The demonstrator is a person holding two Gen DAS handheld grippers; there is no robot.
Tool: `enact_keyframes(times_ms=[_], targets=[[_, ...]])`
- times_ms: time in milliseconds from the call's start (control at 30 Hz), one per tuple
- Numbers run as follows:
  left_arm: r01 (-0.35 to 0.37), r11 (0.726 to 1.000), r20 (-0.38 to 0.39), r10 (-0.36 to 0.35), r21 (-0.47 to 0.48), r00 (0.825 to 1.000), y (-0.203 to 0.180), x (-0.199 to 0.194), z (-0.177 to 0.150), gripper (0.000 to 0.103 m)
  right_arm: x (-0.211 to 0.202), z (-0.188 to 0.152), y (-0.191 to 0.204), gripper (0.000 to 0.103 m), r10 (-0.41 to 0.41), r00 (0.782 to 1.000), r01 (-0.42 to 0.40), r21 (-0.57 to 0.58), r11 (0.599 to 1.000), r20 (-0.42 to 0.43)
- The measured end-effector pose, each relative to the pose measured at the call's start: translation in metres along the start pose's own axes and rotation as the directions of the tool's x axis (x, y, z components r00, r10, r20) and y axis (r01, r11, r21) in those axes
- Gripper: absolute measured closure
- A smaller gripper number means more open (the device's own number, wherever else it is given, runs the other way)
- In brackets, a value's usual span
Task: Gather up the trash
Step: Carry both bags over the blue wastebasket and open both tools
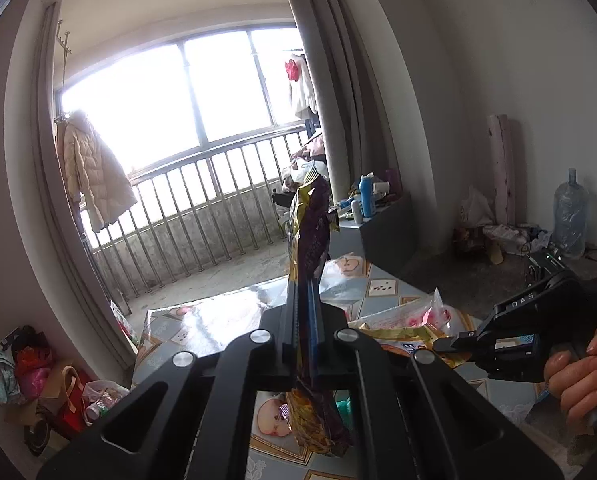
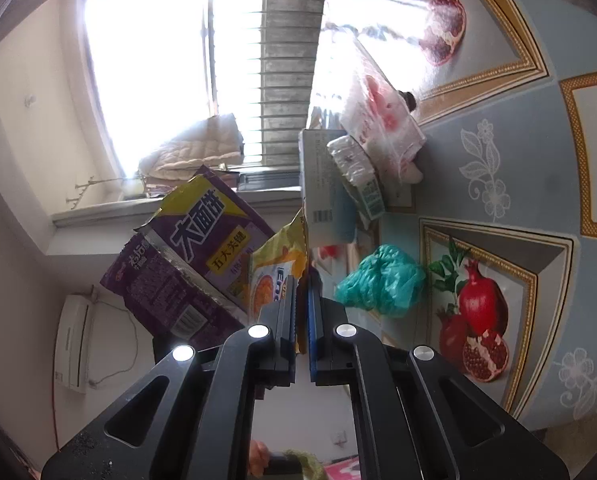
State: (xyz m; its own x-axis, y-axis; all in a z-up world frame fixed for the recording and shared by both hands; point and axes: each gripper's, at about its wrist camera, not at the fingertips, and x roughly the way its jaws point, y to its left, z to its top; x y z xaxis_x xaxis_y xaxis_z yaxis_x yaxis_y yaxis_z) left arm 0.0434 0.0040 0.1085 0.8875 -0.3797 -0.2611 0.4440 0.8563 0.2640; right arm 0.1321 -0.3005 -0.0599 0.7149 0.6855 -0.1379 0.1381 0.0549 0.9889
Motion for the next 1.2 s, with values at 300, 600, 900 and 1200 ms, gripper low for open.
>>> enact_keyframes(times_ms=[300,600,900,1200], targets=[[0.189,0.980,0.087,-0.183,-0.057,0.979,-0.022,-0.025,0.041,0.099,-0.075,-0.018,0.018,0.100,0.066,0.991,-0.055,-0.098,0.994,0.117],[0.513,0.852,0.070,-0.509,-0.106,0.858,-0.109,0.017,0.089,0.099,-0.203,-0.025,0.011,0.100,0.035,0.882,0.043,-0.153,0.987,0.470],[0.684,0.724,-0.185,-0.687,-0.087,0.703,-0.288,0.120,0.088,0.099,-0.314,-0.024,-0.050,0.100,-0.294,0.554,0.356,0.098,0.930,0.779],[0.707,0.706,-0.523,-0.621,-0.048,0.584,-0.462,0.238,0.020,0.099,-0.311,0.040,-0.142,0.100,-0.670,0.296,0.632,0.386,0.672,0.681]])
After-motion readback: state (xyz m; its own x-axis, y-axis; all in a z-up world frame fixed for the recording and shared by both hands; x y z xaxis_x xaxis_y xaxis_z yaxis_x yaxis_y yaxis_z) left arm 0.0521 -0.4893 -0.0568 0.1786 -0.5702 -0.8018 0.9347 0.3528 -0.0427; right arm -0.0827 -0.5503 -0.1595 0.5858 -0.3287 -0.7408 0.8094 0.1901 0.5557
